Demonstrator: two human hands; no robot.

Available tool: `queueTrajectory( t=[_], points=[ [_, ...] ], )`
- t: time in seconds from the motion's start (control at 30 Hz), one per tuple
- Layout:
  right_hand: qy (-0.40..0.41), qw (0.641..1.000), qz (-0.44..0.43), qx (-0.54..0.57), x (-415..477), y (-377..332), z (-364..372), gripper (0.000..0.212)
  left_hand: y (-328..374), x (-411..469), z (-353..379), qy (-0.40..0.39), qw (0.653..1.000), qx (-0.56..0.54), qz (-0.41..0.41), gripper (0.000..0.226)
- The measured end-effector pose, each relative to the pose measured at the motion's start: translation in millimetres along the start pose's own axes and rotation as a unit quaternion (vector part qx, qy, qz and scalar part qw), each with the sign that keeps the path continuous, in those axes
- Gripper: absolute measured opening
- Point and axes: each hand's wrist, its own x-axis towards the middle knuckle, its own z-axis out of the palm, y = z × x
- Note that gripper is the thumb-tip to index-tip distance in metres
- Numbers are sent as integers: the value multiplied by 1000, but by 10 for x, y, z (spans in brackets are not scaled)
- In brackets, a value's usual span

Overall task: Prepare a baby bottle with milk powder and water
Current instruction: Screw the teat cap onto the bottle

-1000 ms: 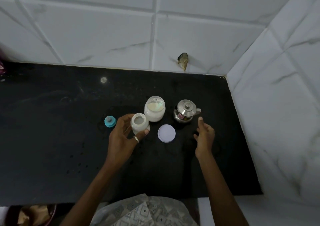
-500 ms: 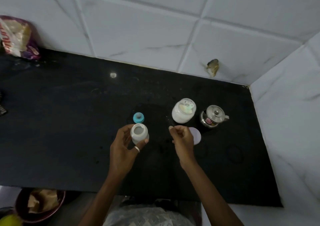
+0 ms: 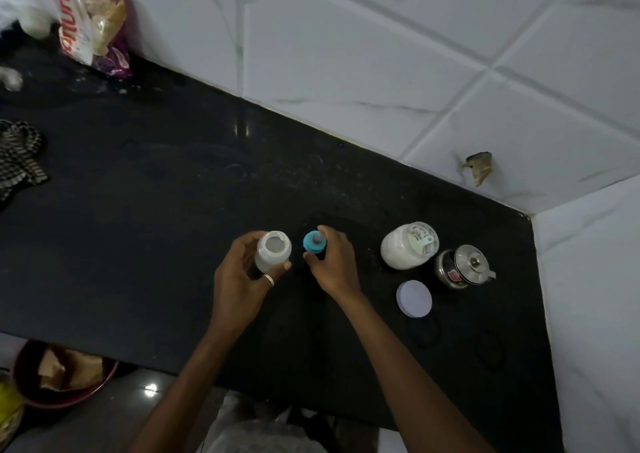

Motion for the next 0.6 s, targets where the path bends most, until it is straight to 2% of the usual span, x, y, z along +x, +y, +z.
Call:
queueTrajectory(
  t=[0.17, 0.43, 0.6],
  points=[
    [-23, 998, -20, -52, 87, -5, 85, 65, -73, 57, -65, -2, 1000, 13, 6, 62],
    [-30, 992, -36, -119, 174, 14, 120, 57, -148, 51, -93, 1, 1000, 22, -5, 60],
    [-31, 993, -34, -112, 188, -13, 74, 56, -135, 79, -75, -7, 999, 32, -5, 60]
  ],
)
